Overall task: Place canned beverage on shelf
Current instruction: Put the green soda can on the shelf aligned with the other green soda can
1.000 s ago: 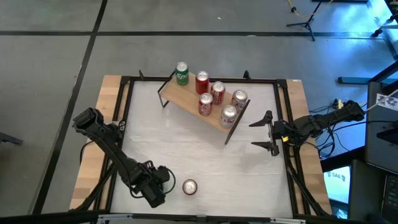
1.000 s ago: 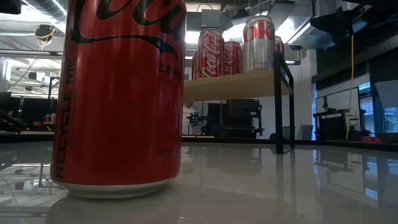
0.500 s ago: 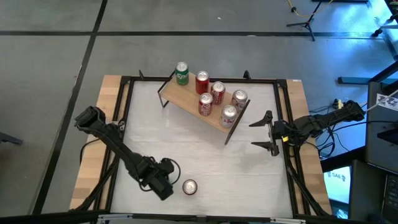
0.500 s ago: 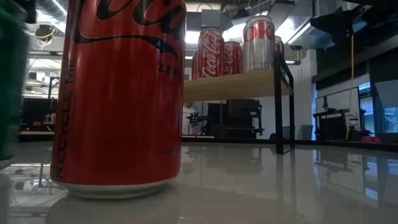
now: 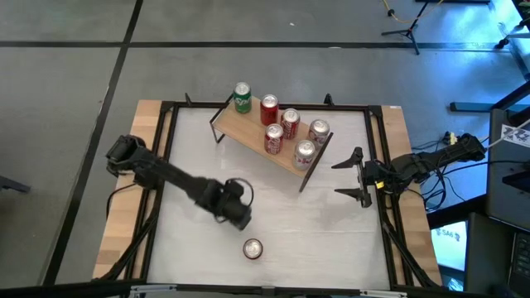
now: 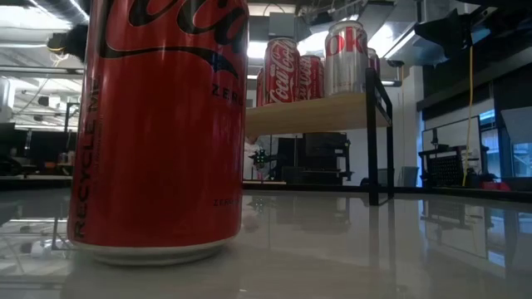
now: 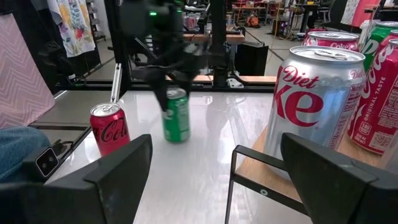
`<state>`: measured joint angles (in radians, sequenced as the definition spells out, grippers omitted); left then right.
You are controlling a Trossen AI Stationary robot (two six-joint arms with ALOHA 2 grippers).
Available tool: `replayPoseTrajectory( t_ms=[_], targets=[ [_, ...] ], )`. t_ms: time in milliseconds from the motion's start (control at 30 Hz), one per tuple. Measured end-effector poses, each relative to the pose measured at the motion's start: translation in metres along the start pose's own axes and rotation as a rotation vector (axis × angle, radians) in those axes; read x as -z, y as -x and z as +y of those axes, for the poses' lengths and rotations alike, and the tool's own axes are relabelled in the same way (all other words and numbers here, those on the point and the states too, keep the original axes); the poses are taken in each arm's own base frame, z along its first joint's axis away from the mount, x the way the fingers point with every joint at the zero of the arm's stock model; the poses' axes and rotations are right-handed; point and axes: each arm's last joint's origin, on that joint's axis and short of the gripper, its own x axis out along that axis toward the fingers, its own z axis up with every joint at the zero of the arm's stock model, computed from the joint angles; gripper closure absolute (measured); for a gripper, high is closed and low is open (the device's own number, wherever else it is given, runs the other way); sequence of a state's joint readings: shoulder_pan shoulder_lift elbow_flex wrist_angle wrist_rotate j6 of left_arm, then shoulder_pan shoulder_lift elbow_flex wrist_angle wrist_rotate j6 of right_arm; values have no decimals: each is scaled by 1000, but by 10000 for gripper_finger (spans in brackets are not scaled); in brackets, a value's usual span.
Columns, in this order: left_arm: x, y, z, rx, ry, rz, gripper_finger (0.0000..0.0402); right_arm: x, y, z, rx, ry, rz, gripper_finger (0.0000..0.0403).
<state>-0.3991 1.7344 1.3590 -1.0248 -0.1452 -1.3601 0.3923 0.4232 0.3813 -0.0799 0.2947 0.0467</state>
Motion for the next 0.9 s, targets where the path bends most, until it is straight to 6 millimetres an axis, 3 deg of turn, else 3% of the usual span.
replayPoseTrajectory(
  t_ms=[200,433,900],
  targets=[
    [-43,-6,12,-15,129,-9,120,0,0,0,0,0,0,54],
    [-78,-10,27,-27,278,-7,117,0,0,0,0,0,0,54],
    [-110,-13,42,-13,774,-105,116,0,0,0,0,0,0,54]
  ],
)
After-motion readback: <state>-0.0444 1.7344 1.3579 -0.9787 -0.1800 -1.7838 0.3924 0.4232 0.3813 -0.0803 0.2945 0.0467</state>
